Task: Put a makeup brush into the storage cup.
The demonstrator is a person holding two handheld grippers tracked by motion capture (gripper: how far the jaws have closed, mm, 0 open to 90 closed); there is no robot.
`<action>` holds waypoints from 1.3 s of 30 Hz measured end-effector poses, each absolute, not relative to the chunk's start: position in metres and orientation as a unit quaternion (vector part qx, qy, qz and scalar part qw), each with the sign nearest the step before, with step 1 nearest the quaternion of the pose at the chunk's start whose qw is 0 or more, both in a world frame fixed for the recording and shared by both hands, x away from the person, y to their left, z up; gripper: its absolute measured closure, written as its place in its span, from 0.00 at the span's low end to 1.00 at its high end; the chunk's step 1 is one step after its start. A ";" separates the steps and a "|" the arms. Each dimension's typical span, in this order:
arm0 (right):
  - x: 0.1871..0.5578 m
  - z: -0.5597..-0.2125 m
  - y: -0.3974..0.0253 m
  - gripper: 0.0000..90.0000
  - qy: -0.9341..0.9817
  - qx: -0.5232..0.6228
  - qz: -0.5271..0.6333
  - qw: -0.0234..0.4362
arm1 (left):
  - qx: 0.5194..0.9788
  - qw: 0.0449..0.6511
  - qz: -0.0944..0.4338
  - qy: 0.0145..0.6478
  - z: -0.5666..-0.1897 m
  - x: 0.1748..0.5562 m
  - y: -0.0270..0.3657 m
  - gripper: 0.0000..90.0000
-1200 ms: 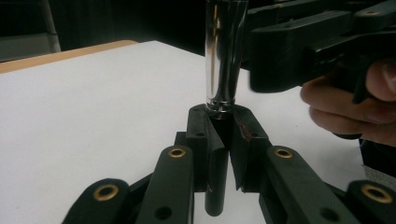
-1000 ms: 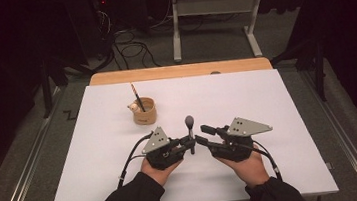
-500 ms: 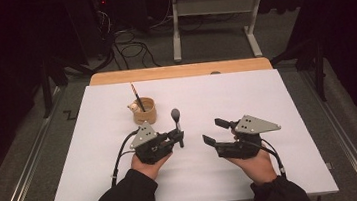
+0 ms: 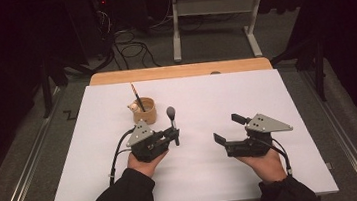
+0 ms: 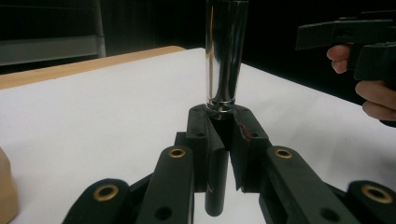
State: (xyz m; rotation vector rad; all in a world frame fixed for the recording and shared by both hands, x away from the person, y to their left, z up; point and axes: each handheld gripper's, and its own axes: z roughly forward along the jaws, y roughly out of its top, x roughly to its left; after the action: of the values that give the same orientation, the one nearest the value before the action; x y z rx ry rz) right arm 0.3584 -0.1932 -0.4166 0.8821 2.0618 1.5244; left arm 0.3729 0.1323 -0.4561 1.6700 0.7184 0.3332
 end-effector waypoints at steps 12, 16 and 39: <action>0.357 -0.420 -0.211 0.01 0.736 0.334 0.540 0.235 | 0.719 0.599 0.148 0.320 -0.456 0.376 0.138 0.88; 0.356 -0.422 -0.216 0.01 0.735 0.340 0.536 0.237 | 0.717 0.599 0.151 0.322 -0.456 0.376 0.140 0.88; 0.352 -0.430 -0.239 0.01 0.730 0.355 0.529 0.249 | 0.692 0.601 0.188 0.354 -0.448 0.385 0.176 0.88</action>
State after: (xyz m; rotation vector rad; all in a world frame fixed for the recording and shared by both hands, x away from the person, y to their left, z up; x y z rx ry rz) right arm 0.3518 -0.2386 -0.4296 0.9658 1.9878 1.4410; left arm 0.3854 0.1758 -0.4483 1.6027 0.8195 0.4356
